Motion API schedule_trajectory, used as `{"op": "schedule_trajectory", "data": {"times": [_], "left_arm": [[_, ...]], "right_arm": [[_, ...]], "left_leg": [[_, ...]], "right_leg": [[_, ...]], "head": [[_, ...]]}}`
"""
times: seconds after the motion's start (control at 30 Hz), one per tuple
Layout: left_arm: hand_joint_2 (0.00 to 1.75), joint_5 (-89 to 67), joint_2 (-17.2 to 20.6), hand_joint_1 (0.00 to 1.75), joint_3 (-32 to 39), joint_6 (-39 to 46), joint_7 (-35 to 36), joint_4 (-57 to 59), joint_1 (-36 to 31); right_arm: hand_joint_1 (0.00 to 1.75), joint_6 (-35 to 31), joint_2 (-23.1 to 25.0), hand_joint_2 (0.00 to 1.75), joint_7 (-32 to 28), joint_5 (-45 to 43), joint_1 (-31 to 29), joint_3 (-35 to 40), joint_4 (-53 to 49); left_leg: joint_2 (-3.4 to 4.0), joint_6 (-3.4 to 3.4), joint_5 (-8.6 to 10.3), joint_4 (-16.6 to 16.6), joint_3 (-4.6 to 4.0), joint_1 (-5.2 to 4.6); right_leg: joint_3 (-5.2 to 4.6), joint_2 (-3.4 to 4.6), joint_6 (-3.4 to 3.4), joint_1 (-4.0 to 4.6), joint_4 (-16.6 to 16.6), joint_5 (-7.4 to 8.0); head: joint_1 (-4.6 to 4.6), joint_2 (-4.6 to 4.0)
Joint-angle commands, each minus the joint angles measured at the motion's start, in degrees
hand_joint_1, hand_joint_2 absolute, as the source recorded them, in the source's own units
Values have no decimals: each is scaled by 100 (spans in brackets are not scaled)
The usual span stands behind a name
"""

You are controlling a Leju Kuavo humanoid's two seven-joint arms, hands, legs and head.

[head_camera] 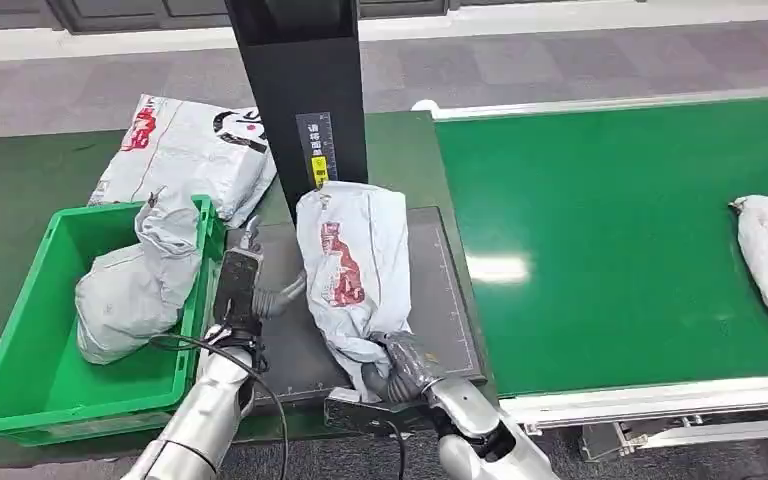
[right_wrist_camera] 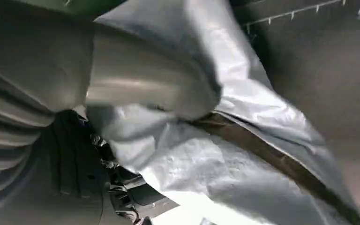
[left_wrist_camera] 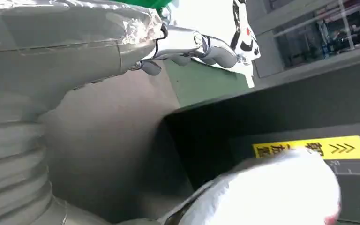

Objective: Moved the parcel from conveyor to table for the left to box.

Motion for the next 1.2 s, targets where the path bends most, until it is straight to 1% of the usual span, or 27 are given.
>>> {"op": "schedule_trajectory", "data": {"times": [0.03,0.1,0.2,0.23,0.27,0.3,0.4,0.47,0.5,0.57,0.67,0.7,0.77,0.8,0.83,0.87,0.9,0.97,1.0,1.03,1.13,1.2], "left_arm": [[175,-269,-96,0,193,135,86,170,-223],[175,-349,-104,0,223,293,64,155,-215],[175,-360,-116,0,322,579,-59,48,-157],[175,-373,-120,0,360,742,-113,-34,-103],[175,-393,-119,0,384,852,-148,-116,-50],[175,-387,-109,0,409,926,-180,-285,71],[175,-384,-82,0,404,902,-182,-358,141],[175,-384,-82,0,404,902,-182,-358,141],[175,-384,-82,0,404,902,-182,-358,141],[175,-384,-82,0,404,902,-182,-358,141],[175,-384,-82,0,404,902,-182,-358,141],[175,-385,-97,0,414,971,-182,-383,151],[175,-304,-110,0,506,1092,-237,-555,287],[175,-244,-152,0,609,1255,-346,-665,349],[175,-182,-170,0,655,1306,-380,-756,390],[175,-97,-179,0,696,1342,-441,-816,414],[175,-83,-179,0,705,1379,-476,-819,413],[175,36,-193,0,689,1391,-586,-720,319],[175,77,-183,0,626,1342,-612,-610,251],[175,115,-175,0,524,1251,-643,-484,167],[175,16,-133,0,121,850,-535,-97,6],[175,-395,-79,0,-387,523,-304,207,-62]], "right_arm": [[0,-256,-198,175,355,80,-32,-32,33],[0,-269,-276,175,355,52,71,-133,-77],[0,-348,-300,175,234,-116,189,-208,-128],[0,-426,-305,175,210,-126,206,-211,-159],[0,-536,-305,175,221,-105,227,-225,-202],[0,-747,-289,175,132,-226,267,-297,-306],[0,-738,-313,175,138,-219,256,-292,-374],[0,-738,-313,175,138,-219,256,-292,-374],[0,-738,-313,175,138,-219,256,-292,-374],[0,-738,-313,175,138,-219,256,-292,-374],[0,-738,-313,175,138,-219,256,-292,-374],[0,-868,-281,175,81,-265,278,-330,-405],[0,-1305,-190,175,-256,-574,310,-484,-679],[0,-1750,-116,175,-549,-737,343,-602,-896],[0,-1757,-80,175,-658,-984,359,-680,-1094],[0,-1797,-23,175,-936,-1398,390,-783,-1310],[0,-1839,-11,175,-1018,-1508,389,-820,-1368],[0,-1798,83,175,-1461,-2430,332,-1015,-1502],[0,-1879,163,175,-1783,-2838,287,-1121,-1549],[0,-1868,241,175,-1898,-3258,197,-1255,-1487],[0,-2062,353,175,-2182,-3791,70,-1577,-1372],[0,-2159,389,175,-2404,-4178,11,-1830,-1147]], "left_leg": [[0,5,-1,-11,20,1],[-6,3,0,-3,8,0],[-12,6,1,-9,17,0],[-6,4,1,-5,10,-2],[-5,6,-1,-9,19,-1],[-4,4,0,-4,10,0],[4,5,-3,-11,23,-3],[1,3,0,-5,9,-4],[1,5,-3,-10,21,0],[0,3,-2,-3,10,-1],[4,5,-2,-8,17,1],[3,4,-2,-5,13,-1],[2,5,-1,-9,16,-3],[3,5,-1,-13,21,0],[7,4,-3,-8,15,-3],[9,3,-3,-1,5,-4],[11,4,-5,0,6,-3],[12,3,-8,-3,11,-2],[5,2,-3,1,2,0],[-1,3,-2,-1,5,0],[2,4,-1,-3,8,-2],[-4,5,2,-4,9,-2]], "right_leg": [[23,-1,1,2,-15,0],[11,-7,1,1,-6,-1],[23,-15,3,0,-13,-2],[12,-8,2,-2,-6,-1],[22,-7,3,0,-13,-1],[13,-5,2,-1,-7,-1],[22,2,2,-4,-12,-2],[8,0,2,-5,-4,0],[23,0,2,0,-14,-1],[11,-1,2,-1,-5,-1],[20,2,2,1,-14,1],[14,2,2,0,-8,0],[17,0,3,-3,-9,0],[22,1,2,1,-17,2],[14,5,2,-2,-9,0],[3,8,2,-3,0,-1],[4,10,2,-3,-1,-1],[9,11,1,-2,-4,-3],[2,6,1,0,-2,-1],[8,-1,2,1,-4,-1],[10,0,2,0,-4,0],[14,-6,3,-1,-8,2]], "head": [[2,0],[0,0],[0,0],[0,0],[0,0],[0,0],[2,0],[0,0],[0,0],[0,0],[0,0],[0,0],[0,0],[0,0],[2,0],[0,0],[2,0],[0,0],[2,0],[0,0],[0,0],[2,0]]}}
